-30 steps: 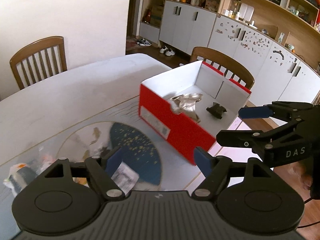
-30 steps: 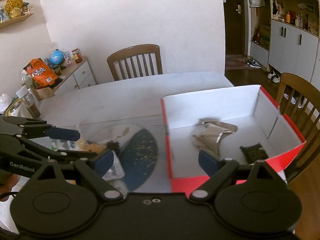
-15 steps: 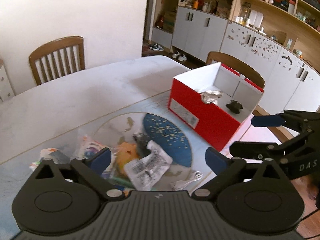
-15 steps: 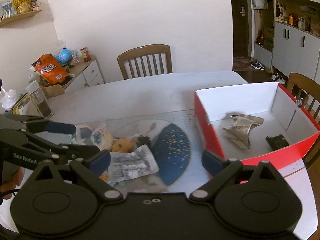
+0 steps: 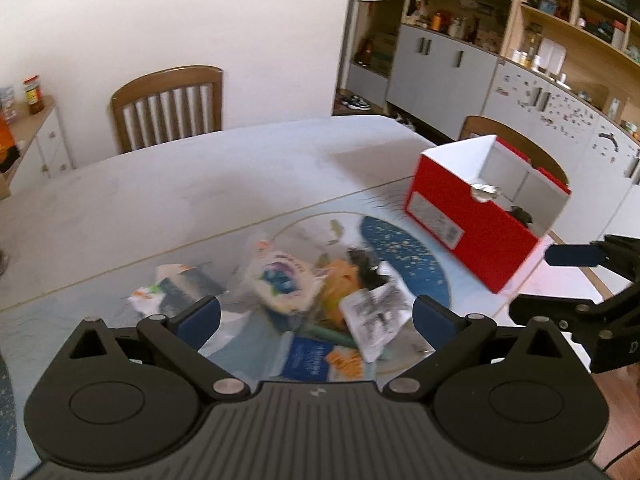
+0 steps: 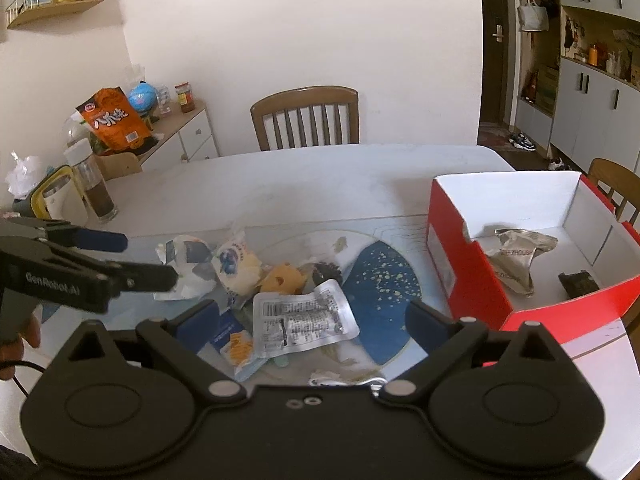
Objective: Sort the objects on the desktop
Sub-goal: 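Withdraw both grippers from the shoebox back toward the snack pile, then reach the right gripper to the white cable while the left gripper approaches the white bag, then grasp the white cable with the right gripper while the left gripper grasps the white bag, then carry the white cable and white bag over the red shoebox and lower them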
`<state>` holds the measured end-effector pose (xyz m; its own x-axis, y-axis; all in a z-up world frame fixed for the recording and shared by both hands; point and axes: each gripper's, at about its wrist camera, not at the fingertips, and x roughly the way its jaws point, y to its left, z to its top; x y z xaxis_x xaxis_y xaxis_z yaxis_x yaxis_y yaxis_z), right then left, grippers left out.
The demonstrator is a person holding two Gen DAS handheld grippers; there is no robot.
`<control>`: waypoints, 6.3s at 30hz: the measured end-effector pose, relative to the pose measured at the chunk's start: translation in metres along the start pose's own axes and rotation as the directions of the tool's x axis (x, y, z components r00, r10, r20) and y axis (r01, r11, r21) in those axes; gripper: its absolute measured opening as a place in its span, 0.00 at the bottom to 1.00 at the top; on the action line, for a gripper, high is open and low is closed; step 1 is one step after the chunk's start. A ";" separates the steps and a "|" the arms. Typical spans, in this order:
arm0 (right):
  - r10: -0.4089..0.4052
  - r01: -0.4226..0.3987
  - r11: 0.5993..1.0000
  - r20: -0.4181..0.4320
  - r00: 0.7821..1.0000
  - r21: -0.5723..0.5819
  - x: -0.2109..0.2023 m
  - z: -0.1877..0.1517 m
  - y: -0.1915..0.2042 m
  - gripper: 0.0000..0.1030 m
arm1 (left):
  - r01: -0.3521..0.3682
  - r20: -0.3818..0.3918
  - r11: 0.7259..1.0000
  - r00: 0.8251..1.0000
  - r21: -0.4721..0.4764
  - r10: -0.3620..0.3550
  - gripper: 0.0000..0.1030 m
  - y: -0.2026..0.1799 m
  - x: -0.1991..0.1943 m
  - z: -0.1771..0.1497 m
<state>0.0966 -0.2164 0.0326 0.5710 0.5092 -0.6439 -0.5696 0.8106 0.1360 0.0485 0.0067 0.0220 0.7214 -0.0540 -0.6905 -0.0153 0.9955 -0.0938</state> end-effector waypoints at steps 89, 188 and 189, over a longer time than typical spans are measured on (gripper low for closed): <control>-0.134 0.143 0.988 -0.143 0.981 0.061 0.092 -0.067 -0.007 0.76 | -0.223 -0.023 0.969 0.975 -0.106 0.222 0.42 0.086 0.106 -0.021; -0.126 0.129 0.990 -0.051 0.991 0.058 0.036 0.068 -0.296 0.76 | 0.202 -0.176 0.948 0.971 0.246 -0.161 0.42 -0.283 0.183 0.113; -0.124 0.127 0.990 -0.055 0.991 0.055 0.039 0.071 -0.297 0.76 | 0.200 -0.184 0.947 0.970 0.252 -0.157 0.42 -0.285 0.187 0.114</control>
<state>0.3298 -0.4166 0.0203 0.6040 0.3878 -0.6963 -0.4586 0.8836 0.0943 0.2665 -0.2779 0.0016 0.5750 -0.2226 -0.7873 0.3044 0.9514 -0.0467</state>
